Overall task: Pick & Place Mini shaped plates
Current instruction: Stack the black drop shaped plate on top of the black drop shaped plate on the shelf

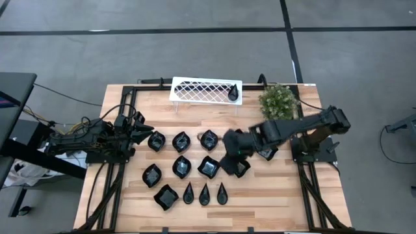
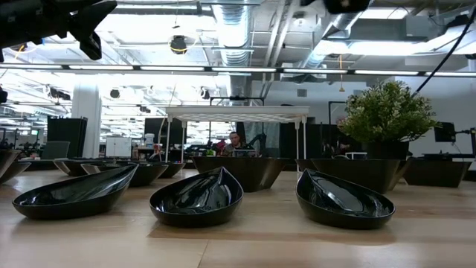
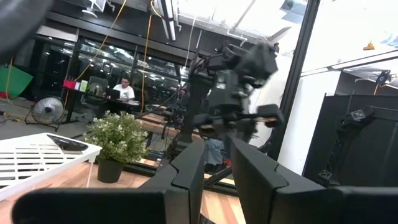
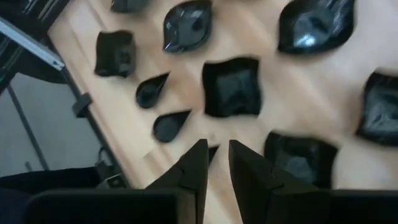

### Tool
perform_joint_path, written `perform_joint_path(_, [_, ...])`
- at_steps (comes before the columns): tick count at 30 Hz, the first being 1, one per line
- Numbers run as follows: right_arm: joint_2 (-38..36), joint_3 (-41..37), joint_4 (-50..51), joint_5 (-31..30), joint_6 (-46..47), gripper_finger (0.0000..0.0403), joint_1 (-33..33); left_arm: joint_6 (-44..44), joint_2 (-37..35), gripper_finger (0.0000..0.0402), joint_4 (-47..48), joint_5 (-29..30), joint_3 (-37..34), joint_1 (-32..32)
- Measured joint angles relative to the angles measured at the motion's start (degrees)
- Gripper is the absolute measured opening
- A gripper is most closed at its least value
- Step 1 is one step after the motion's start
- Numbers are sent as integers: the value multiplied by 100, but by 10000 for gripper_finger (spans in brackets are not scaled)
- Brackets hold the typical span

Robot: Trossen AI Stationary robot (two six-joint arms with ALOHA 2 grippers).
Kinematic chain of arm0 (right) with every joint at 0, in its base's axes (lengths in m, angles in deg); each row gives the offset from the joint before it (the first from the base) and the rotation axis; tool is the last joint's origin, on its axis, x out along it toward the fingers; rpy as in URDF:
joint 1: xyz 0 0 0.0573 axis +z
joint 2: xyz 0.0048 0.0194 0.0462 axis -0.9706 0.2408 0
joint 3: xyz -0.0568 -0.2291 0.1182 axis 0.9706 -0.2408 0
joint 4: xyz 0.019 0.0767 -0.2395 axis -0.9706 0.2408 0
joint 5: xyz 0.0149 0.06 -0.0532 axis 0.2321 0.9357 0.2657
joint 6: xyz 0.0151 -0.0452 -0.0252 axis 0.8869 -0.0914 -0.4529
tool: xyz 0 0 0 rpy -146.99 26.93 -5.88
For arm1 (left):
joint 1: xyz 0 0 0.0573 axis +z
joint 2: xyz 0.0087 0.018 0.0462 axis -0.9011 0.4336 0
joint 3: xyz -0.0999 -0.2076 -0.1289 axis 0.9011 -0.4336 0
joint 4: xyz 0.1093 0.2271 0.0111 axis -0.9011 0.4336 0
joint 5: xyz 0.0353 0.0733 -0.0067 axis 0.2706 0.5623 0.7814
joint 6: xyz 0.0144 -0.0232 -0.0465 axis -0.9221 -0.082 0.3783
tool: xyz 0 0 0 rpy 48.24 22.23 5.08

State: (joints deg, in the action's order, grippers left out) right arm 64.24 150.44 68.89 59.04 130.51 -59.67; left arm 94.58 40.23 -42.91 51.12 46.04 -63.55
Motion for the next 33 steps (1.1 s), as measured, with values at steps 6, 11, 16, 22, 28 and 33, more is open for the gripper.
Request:
perform_joint_path(6, [574, 1, 45, 27, 594, 60, 636, -14, 1, 82, 2, -2, 0, 0])
perform_joint_path(11, [1178, -3, -19, 394, 989, 60, 939, 1, -1, 82, 2, 0, 0, -1])
perform_joint_path(16, [1696, -3, -169, 643, 1393, 60, 1059, 3, -1, 82, 2, -2, 0, -2])
perform_joint_path(22, [2256, -3, -462, 942, 1446, 65, 1069, 3, 0, 82, 2, -23, 0, -2])
perform_joint_path(28, [2475, -3, -439, 977, 1441, 69, 964, 6, 0, 82, 2, -204, 0, -1])
perform_joint_path(33, [2380, -3, -350, 880, 1441, 69, 922, 6, 0, 82, 2, -214, 0, -2])
